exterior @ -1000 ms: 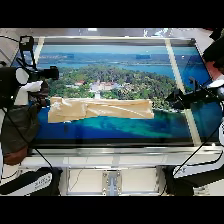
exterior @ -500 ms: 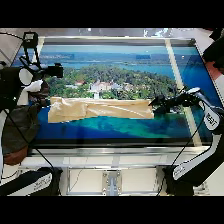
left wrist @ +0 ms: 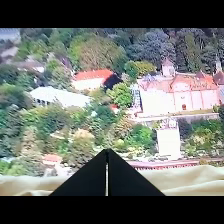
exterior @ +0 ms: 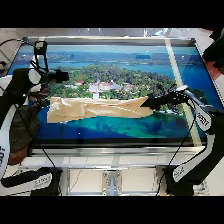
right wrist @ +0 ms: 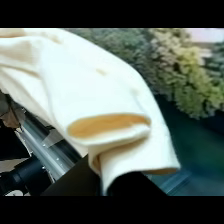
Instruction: Fold the shirts.
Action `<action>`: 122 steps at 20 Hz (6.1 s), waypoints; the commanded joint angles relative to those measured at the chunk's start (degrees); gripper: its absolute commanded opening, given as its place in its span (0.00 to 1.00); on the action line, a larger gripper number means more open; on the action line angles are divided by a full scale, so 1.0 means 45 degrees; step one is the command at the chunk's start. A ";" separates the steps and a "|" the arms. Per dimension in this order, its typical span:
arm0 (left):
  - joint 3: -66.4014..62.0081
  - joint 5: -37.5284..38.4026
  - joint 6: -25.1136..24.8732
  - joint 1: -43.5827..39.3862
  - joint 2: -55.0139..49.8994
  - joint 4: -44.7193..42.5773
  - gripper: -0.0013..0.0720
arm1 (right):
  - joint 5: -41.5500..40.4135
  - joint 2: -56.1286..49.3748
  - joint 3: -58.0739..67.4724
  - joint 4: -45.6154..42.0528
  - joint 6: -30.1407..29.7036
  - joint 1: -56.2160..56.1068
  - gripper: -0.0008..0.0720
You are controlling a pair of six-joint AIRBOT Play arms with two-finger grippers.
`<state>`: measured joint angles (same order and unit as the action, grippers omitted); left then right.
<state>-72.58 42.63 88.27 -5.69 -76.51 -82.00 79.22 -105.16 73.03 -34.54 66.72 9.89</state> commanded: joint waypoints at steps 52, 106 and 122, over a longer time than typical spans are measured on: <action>-0.0928 0.2171 -0.2769 0.2584 0.2681 0.2526 0.03 | -0.2943 -0.1132 0.0782 0.1783 0.1894 -0.4036 0.96; -0.0928 0.3201 -0.2142 0.2453 0.2667 0.2803 0.03 | 0.4027 0.8335 0.5406 -0.2424 0.2516 0.5464 0.03; -0.0928 0.5304 -0.2137 0.2453 0.2676 0.2948 0.03 | 0.2715 0.8262 0.5411 -0.5406 0.2098 0.2317 0.03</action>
<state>-76.77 66.08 78.65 5.39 -64.49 -68.73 91.64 -68.01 97.34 -58.70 76.23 20.56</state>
